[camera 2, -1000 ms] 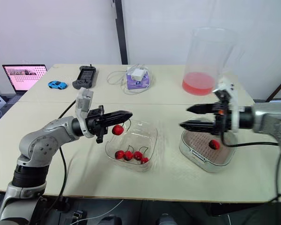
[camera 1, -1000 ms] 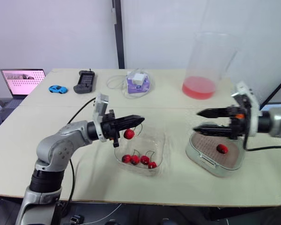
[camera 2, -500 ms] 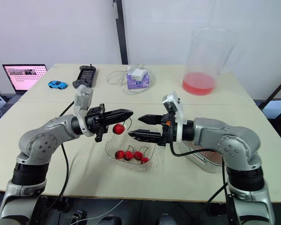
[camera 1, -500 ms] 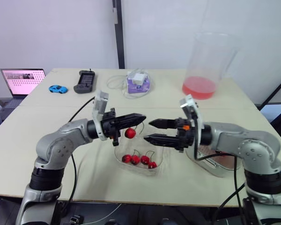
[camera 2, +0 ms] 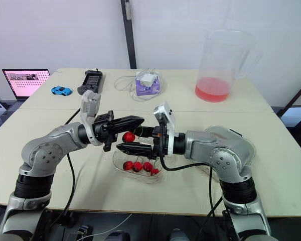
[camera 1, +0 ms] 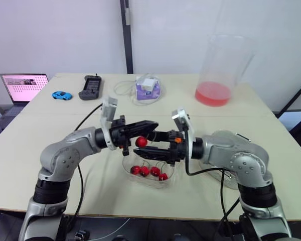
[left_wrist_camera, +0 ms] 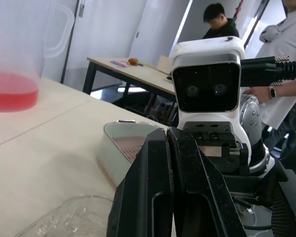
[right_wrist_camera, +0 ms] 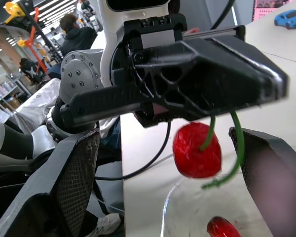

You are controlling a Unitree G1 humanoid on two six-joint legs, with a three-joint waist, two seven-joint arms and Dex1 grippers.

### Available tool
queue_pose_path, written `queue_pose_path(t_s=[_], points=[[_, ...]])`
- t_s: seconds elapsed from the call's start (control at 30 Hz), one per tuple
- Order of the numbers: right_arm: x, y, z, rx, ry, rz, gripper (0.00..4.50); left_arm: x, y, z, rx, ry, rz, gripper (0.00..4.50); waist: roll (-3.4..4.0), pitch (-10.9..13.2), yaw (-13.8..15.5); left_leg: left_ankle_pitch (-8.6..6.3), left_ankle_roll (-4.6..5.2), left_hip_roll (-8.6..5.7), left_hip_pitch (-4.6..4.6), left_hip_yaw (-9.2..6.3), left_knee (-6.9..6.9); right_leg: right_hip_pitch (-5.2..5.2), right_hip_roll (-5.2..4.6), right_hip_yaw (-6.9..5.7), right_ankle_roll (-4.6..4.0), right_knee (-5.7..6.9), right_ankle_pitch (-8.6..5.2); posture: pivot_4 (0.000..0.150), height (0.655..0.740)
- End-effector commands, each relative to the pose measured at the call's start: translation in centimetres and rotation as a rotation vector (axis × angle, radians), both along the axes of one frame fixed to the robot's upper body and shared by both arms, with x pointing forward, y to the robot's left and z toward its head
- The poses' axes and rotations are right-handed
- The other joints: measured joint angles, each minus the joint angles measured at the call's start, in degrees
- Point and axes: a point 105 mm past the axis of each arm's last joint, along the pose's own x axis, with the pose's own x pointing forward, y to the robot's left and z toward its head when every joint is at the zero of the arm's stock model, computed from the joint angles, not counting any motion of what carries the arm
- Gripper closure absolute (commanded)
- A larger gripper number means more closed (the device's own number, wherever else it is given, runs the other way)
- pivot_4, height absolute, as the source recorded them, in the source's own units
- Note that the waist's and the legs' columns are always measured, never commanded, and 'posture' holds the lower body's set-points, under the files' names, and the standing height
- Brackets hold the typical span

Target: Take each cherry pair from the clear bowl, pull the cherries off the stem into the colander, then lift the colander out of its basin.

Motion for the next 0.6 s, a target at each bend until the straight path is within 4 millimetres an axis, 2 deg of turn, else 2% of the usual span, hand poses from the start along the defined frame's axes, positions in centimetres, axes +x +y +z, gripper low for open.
queue_pose_path(t_s=[0.03, 0.1, 0.5, 0.6], points=[[-0.12, 0.28, 1.03, 0.032, -0.039, 0.009, 1.89, -0.65, -0.27, 1.33, -0.018, -0.054, -0.021, 4.50, 0.00, 0.0, 0.0, 0.00, 0.00, 0.00, 0.00, 0.00, 0.00, 0.00, 0.00, 0.00, 0.00, 0.00, 0.00, 0.150, 0.7332], [-0.10, 0.31, 0.99, 0.032, -0.037, 0.010, 2.73, -0.62, -0.28, 1.36, -0.018, -0.054, -0.021, 4.50, 0.00, 0.0, 0.0, 0.00, 0.00, 0.00, 0.00, 0.00, 0.00, 0.00, 0.00, 0.00, 0.00, 0.00, 0.00, 0.150, 0.7332], [-0.01, 0.22, 0.56, 0.008, -0.033, 0.006, 2.73, -0.54, -0.41, 1.44, -0.021, -0.056, -0.023, 4.50, 0.00, 0.0, -0.1, 0.00, 0.00, 0.00, 0.00, 0.00, 0.00, 0.00, 0.00, 0.00, 0.00, 0.00, 0.00, 0.150, 0.7332], [-0.05, 0.17, 0.50, 0.003, -0.033, 0.006, 3.51, -0.56, -0.42, 1.39, -0.021, -0.054, -0.024, 4.50, 0.00, 0.0, -0.1, 0.00, 0.00, 0.00, 0.00, 0.00, 0.00, 0.00, 0.00, 0.00, 0.00, 0.00, 0.00, 0.150, 0.7332]])
